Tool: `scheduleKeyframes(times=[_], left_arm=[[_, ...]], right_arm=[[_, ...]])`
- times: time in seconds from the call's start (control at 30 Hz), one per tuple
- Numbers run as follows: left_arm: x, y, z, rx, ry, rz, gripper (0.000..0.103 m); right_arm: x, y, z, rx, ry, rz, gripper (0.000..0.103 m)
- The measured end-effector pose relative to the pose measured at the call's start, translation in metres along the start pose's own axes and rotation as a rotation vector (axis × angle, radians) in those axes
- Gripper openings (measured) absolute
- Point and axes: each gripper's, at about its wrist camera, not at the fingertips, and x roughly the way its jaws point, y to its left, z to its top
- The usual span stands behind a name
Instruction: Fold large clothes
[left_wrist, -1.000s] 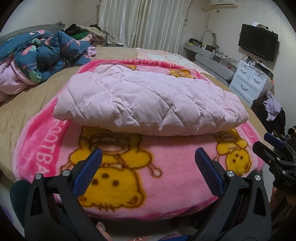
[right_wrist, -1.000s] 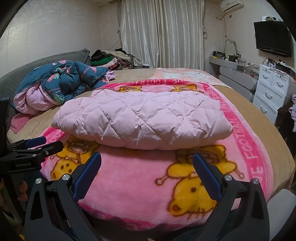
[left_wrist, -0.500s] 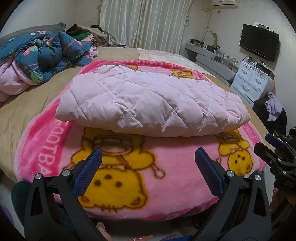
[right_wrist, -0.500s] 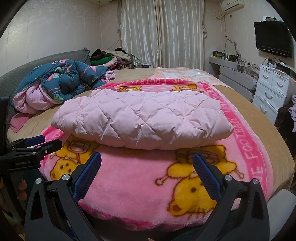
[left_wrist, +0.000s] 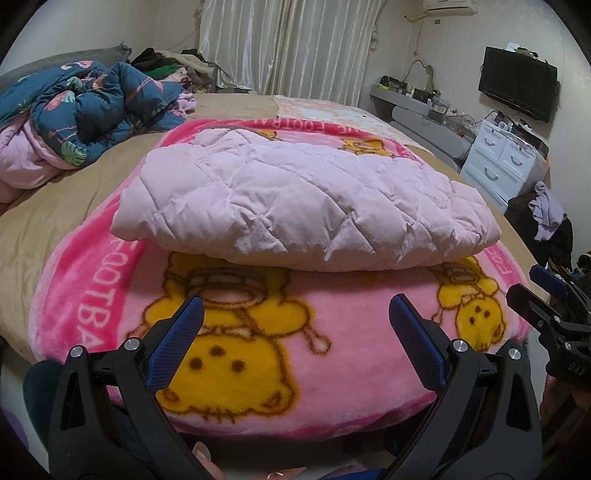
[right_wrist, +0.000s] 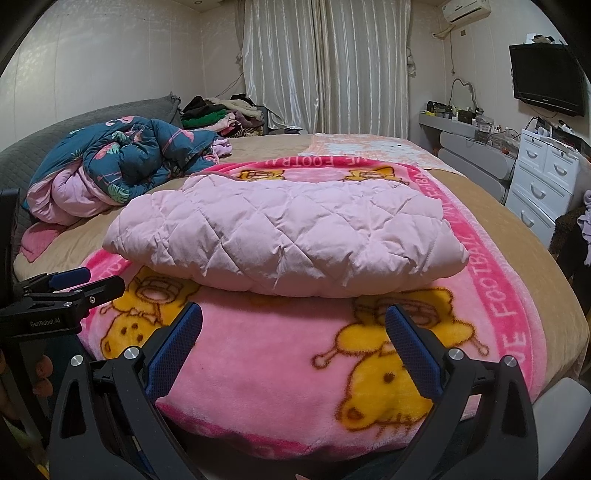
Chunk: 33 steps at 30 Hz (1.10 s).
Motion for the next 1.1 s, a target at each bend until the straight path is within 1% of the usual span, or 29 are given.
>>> scheduleKeyframes(times=[0.77, 1.0, 1.07, 1.1], left_arm=[[0.0018, 0.0012, -0.0017, 0.015, 0.007, 0.002, 0.094], [0.0041, 0.0042, -0.0005, 0.014, 0.023, -0.032, 0.094], [0.0059, 0.006, -0.0003, 0.011, 0.033, -0.025, 0.094], [0.0068, 0.0074, -0.0001, 0.012, 0.035, -0.01, 0.094]], right_arm=[[-0.0003, 0.0016, -0.0009, -0.004, 0.005, -0.004, 0.099], [0.0005, 0.0015, -0.0006, -0.006, 0.002, -0.007, 0.099], [0.0003, -0.0014, -0.0022, -0.003, 0.003, -0.014, 0.099], [0.0004, -0.0033, -0.0029, -0.001, 0.005, -0.018, 0.099]])
